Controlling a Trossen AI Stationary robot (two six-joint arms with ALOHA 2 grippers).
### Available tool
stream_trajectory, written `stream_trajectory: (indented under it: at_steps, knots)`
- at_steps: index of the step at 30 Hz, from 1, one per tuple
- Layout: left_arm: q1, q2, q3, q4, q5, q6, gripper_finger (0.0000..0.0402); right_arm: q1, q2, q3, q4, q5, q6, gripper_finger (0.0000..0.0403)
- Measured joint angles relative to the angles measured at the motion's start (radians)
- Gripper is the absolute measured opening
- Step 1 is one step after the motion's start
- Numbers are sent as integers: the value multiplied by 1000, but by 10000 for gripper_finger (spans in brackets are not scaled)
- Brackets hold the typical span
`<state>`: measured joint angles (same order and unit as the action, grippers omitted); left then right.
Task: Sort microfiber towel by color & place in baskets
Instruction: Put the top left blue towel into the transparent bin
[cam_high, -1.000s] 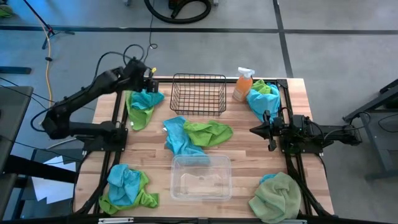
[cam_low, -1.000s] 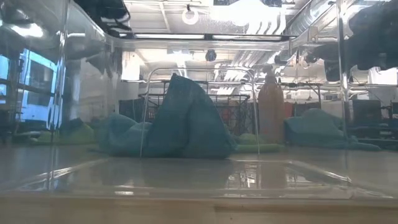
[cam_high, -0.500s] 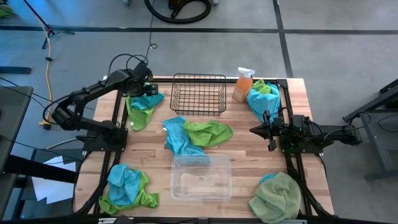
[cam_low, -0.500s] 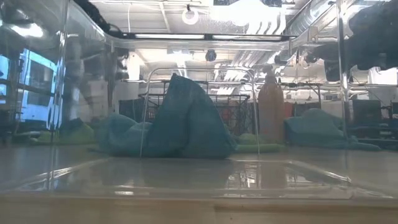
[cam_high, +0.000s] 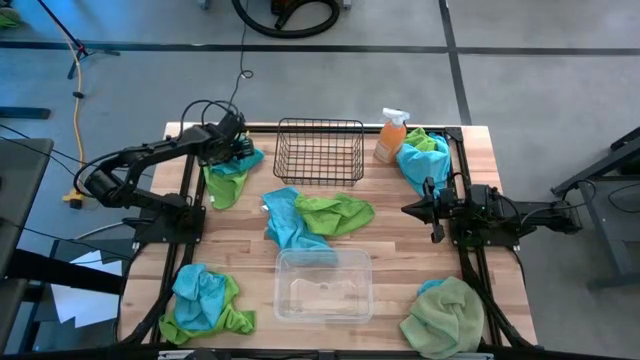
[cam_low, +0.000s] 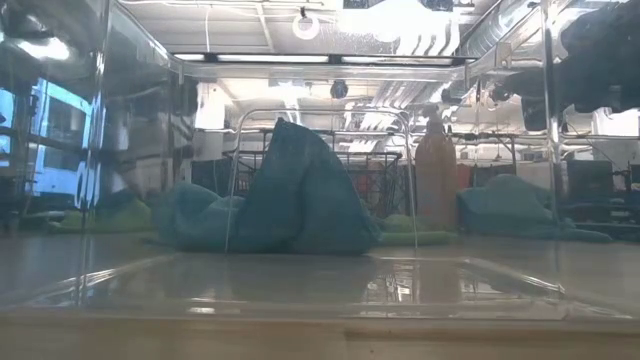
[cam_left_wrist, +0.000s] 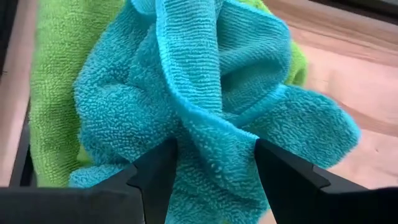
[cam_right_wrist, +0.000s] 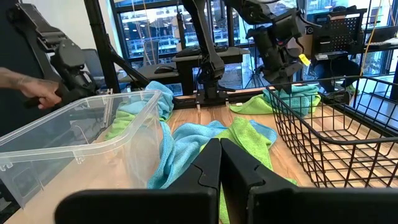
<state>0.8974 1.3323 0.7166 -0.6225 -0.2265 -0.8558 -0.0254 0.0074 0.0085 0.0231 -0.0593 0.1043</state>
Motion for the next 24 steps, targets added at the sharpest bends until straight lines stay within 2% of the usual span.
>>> stream_trajectory:
  at_steps: [4, 7, 9, 12, 13, 18, 24]
  knots:
    - [0, 0, -19, 17, 37, 17, 203, 0, 0, 0, 0, 0, 0, 0]
    - [-1, 0, -19, 17, 52, 50, 175, 0, 0, 0, 0, 0, 0, 0]
    - [0, 0, -19, 16, 59, 63, 134, 0, 0, 0, 0, 0, 0, 0]
    - [0, 0, -19, 11, 84, 108, 40, 0, 0, 0, 0, 0, 0, 0]
    - [0, 0, -19, 3, 87, 116, 20, 0, 0, 0, 0, 0, 0, 0]
    - [0, -33, -19, -45, 97, 151, 4, 0, 0, 0, 0, 0, 0, 0]
    - [-1, -187, -15, -48, 112, 158, 1, 0, 0, 0, 0, 0, 0, 0]
